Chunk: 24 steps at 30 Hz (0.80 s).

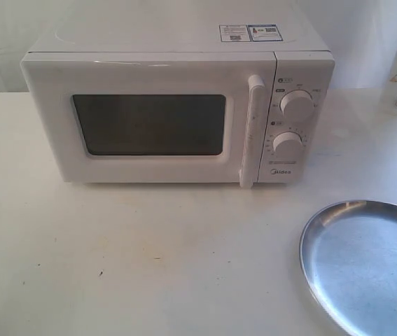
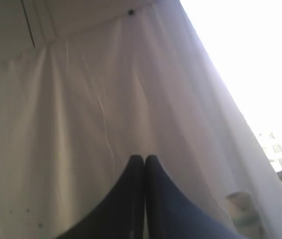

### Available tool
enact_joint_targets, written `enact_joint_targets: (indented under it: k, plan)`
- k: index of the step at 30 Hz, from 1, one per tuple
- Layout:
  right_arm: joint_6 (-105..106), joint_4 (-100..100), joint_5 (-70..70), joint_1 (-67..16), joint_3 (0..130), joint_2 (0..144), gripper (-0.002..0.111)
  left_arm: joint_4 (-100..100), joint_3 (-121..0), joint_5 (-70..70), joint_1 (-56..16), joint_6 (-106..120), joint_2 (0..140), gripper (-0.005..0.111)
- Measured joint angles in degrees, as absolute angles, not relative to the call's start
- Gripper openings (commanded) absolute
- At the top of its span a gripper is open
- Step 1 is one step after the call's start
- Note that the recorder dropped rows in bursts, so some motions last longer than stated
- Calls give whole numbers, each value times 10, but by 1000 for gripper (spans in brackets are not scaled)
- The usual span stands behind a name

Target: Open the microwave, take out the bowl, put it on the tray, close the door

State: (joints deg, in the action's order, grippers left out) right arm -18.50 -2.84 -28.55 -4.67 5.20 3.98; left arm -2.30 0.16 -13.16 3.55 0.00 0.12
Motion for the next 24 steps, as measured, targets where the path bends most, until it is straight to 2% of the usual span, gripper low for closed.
enact_joint_targets:
  k: [6,12,17,24]
  plan:
    - [-299,155,-345,-47,188,211,0,-23,2,-132,36,0,1,0]
    - [-498,495,-435,-47,320,445,0,-23,2,-132,36,0,1,0]
    - [-470,689,-630,-47,341,641,0,-23,2,-132,36,0,1,0]
    - [-393,727,-688,-47,342,823,0,-23,2,-132,36,0,1,0]
